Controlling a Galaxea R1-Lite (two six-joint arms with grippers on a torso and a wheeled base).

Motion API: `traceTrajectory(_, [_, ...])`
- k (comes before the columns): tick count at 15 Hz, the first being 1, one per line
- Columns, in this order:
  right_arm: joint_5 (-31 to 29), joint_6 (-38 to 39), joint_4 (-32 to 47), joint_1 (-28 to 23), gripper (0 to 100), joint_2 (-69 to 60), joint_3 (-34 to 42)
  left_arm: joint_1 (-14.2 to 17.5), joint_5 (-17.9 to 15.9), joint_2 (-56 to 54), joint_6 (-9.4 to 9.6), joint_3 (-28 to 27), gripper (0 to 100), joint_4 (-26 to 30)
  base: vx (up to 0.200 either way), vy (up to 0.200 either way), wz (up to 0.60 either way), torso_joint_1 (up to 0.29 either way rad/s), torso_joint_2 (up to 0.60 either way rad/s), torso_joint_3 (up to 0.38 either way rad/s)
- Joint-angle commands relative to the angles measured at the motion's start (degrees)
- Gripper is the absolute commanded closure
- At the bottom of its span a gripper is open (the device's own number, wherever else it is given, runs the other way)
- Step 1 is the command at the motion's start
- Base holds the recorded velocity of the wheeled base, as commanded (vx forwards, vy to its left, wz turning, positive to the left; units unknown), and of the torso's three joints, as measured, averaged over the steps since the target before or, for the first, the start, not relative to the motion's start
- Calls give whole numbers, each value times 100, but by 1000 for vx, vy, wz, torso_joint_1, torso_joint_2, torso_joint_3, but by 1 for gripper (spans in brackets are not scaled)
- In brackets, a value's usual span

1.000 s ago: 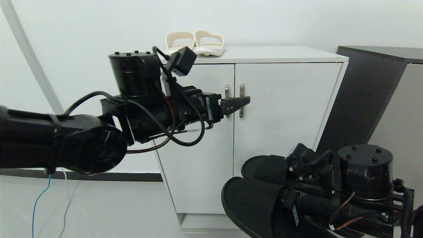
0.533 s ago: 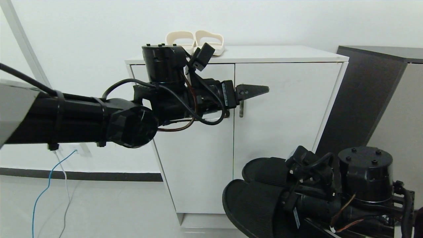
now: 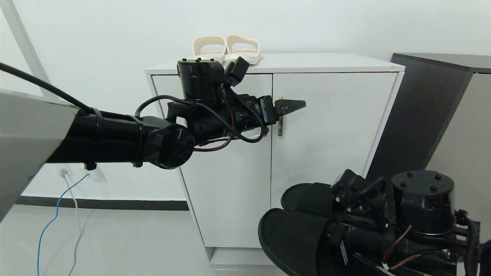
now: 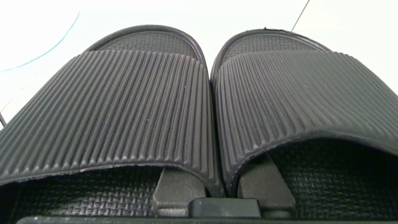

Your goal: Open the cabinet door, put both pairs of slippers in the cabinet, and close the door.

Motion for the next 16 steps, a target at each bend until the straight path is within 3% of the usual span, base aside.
traceTrajectory(1, [2,-2,-1,0,100,42,0,10,74,101,1,-76,0,2,0,0,0,0,0,0])
traceTrajectory(3, [2,-2,-1,0,100,51,0,10,232,312,1,-287,0,2,0,0,0,0,0,0])
traceTrajectory(11, [2,-28,-1,0,100,51,35,-25,179,760,-16,-1043,0,257,0,0,0,0,0,0])
traceTrajectory(12, [2,-28,-1,0,100,42,44,-25,188,760,-16,-1026,100,257,0,0,0,0,0,0])
traceTrajectory(16, [213,-37,-1,18,100,16,149,-34,214,514,-25,-683,100,239,0,0,0,0,0,0])
